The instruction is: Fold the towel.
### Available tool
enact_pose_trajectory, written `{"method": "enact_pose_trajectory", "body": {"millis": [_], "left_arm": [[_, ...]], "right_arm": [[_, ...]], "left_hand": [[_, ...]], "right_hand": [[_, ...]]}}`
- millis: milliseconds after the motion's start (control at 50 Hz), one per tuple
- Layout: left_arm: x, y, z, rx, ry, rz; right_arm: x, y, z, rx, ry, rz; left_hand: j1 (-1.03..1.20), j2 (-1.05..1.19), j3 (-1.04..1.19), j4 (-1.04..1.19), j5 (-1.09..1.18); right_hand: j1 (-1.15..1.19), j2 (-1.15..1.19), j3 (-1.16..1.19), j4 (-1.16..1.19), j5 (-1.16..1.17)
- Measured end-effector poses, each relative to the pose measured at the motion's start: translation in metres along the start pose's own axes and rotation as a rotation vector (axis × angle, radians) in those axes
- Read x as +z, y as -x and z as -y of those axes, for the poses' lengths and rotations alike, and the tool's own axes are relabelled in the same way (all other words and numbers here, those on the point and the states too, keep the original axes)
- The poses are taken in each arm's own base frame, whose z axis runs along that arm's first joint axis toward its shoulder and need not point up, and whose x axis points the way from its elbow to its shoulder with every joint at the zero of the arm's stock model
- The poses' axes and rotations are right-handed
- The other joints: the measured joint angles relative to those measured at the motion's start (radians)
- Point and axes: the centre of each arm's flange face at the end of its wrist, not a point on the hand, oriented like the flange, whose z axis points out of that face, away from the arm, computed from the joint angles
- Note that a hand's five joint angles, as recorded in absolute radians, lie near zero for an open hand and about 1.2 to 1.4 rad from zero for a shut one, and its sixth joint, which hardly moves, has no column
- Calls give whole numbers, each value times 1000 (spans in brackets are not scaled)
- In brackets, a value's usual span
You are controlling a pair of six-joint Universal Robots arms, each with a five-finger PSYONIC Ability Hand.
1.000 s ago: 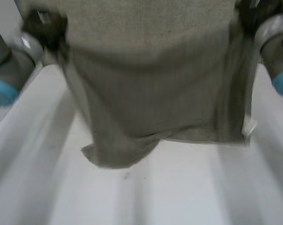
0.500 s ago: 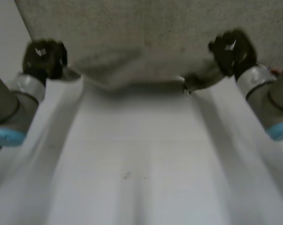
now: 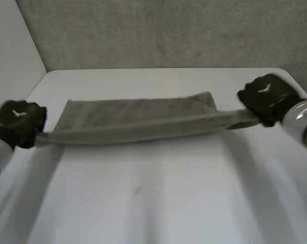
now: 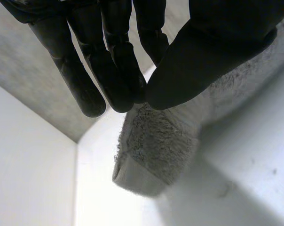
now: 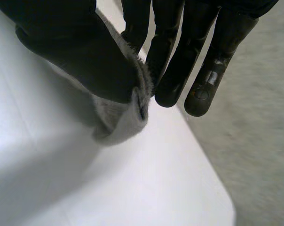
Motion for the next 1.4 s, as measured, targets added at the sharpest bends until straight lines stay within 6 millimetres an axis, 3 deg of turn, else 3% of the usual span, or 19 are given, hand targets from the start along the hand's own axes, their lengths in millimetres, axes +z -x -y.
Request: {"method": "enact_pose_trajectory", "body": {"millis": [160, 280, 360, 520, 600, 680, 800, 820, 840, 860, 880, 900, 920, 1000, 1080, 1200, 1260, 1340, 1400], "left_arm": [[-50, 29, 60, 20, -144, 73], [-60, 36, 81, 20, -210, 85], [-50, 33, 75, -3, -180, 50], [0, -2, 19, -67, 37, -133], [27, -16, 3, -41, 98, -194], [49, -22, 6, 12, 93, -194], [96, -5, 88, 108, -164, 0], [96, -5, 88, 108, -164, 0], [100, 5, 114, 90, -262, 64], [100, 14, 135, 67, -344, 113], [94, 35, 179, -5, -535, 210], [94, 35, 179, -5, -535, 210], [83, 51, 210, -72, -687, 269], [69, 66, 232, -185, -839, 289], [71, 61, 218, -257, -824, 249], [86, 32, 163, -294, -646, 170], [95, 0, 106, -298, -469, 92], [97, -17, 76, -296, -383, 47], [95, -43, 30, -268, -253, -21]], "right_arm": [[-63, -48, 46, -23, -55, -161], [-78, -56, 56, -32, -77, -196], [-67, -48, 45, -18, -35, -151], [-5, -5, -18, -17, 181, 68], [22, 7, -35, -83, 248, 107], [43, 3, -29, -144, 241, 59], [74, -60, 47, -123, -68, -314], [74, -60, 47, -123, -68, -314], [73, -79, 70, -77, -194, -423], [71, -87, 80, -56, -251, -467], [57, -111, 110, 13, -450, -598], [57, -111, 110, 13, -450, -598], [43, -124, 127, 50, -584, -670], [29, -128, 134, 61, -693, -697], [33, -115, 120, 45, -663, -632], [55, -84, 81, 36, -522, -469], [76, -51, 44, 48, -400, -316], [86, -30, 21, 54, -326, -231], [96, 5, -19, 26, -188, -110]], "left_hand": [[4, 0, 0, 0, 0], [5, 0, 0, 0, 0], [9, 0, 0, 0, 0], [10, 0, 0, 0, 0], [10, 0, 0, 0, 0], [10, 0, 0, 0, 0], [10, 0, 0, 0, 0], [10, 0, 0, 0, 0], [10, 0, 0, 0, 0], [10, 0, 0, 0, 0], [10, 0, 0, 0, 0], [10, 0, 0, 0, 0], [10, 0, 0, 0, 0], [10, 0, 0, 0, 0], [13, 0, 0, 0, 0], [13, 0, 0, 0, 0], [13, 0, 0, 0, 0], [13, 0, 0, 0, 0], [13, 0, 0, 0, 0]], "right_hand": [[0, 0, 0, 0, 0], [0, 0, 0, 0, 0], [0, 0, 0, 0, 0], [4, 0, 0, 0, 1], [4, 0, 0, 0, 2], [4, 0, 0, 0, 2], [4, 0, 0, 0, 2], [4, 0, 0, 0, 2], [4, 0, 0, 0, 2], [4, 0, 0, 0, 2], [4, 0, 0, 0, 2], [4, 0, 0, 0, 2], [8, 0, 0, 0, 2], [9, 0, 0, 0, 2], [10, 0, 0, 0, 3], [10, 0, 0, 0, 3], [10, 0, 0, 0, 3], [10, 0, 0, 0, 3], [10, 0, 0, 0, 3]]}}
